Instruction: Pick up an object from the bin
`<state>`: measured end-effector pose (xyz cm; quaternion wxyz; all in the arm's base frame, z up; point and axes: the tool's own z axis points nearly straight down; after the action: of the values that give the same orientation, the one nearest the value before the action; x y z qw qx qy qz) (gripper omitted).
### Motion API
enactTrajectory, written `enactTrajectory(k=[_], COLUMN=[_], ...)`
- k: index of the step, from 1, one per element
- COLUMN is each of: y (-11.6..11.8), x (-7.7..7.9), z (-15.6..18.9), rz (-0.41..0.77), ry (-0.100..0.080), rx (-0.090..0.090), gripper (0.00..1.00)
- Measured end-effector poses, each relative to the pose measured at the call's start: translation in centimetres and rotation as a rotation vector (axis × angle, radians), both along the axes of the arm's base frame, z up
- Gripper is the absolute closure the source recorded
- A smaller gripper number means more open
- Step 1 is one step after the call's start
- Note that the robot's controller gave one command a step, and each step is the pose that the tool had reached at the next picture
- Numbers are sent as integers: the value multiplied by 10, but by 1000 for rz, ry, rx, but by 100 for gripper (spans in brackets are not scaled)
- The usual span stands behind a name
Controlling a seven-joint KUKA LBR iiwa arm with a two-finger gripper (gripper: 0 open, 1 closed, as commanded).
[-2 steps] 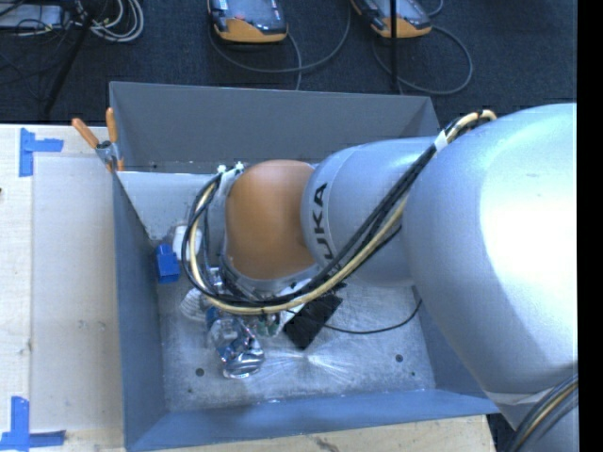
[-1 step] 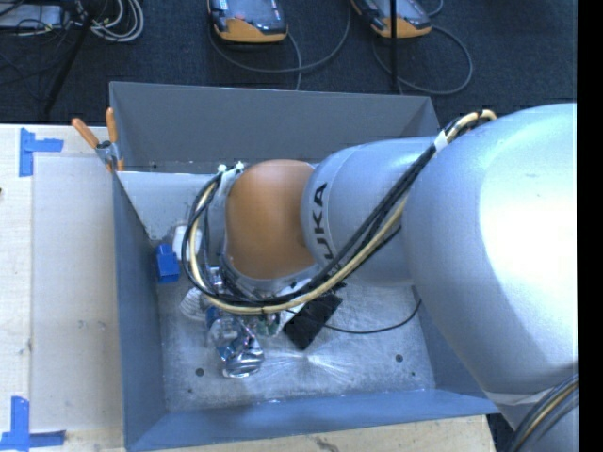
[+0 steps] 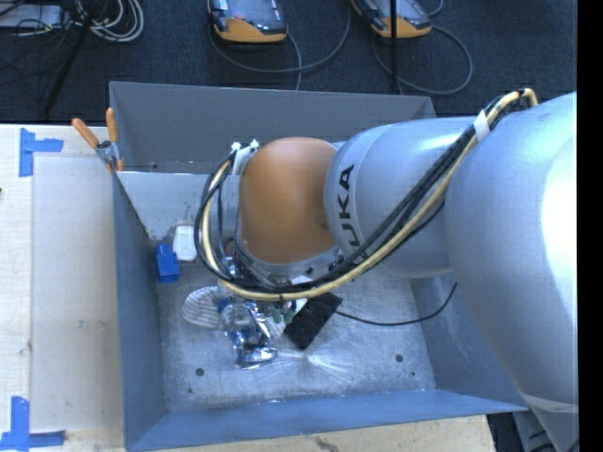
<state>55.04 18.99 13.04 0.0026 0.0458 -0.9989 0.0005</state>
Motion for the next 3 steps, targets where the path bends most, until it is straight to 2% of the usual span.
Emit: enactTrajectory(k=[1, 2, 3], y=[0, -9, -11], x=[1, 10, 12], z=[14, 51, 69], rz=[-2, 95, 88], ry=[-2, -5, -3], rx=[1, 2, 0], gripper=[100, 100, 100])
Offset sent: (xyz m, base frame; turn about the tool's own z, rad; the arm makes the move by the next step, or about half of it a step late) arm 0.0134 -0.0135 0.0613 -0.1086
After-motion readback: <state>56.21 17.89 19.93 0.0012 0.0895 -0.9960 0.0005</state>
